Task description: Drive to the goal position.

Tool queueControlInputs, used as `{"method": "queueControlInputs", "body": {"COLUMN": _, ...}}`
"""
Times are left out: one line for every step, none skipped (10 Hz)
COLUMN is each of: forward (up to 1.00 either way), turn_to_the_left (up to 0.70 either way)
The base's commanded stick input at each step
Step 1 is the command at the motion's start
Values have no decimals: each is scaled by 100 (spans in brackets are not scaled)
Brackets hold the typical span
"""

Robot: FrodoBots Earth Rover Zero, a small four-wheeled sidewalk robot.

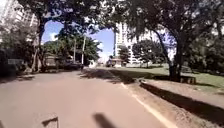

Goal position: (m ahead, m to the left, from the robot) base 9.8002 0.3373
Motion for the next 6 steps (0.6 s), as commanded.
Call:
{"method": "queueControlInputs", "body": {"forward": 70, "turn_to_the_left": 0}}
{"method": "queueControlInputs", "body": {"forward": 70, "turn_to_the_left": 0}}
{"method": "queueControlInputs", "body": {"forward": 70, "turn_to_the_left": 0}}
{"method": "queueControlInputs", "body": {"forward": 70, "turn_to_the_left": 0}}
{"method": "queueControlInputs", "body": {"forward": 70, "turn_to_the_left": 0}}
{"method": "queueControlInputs", "body": {"forward": 70, "turn_to_the_left": 0}}
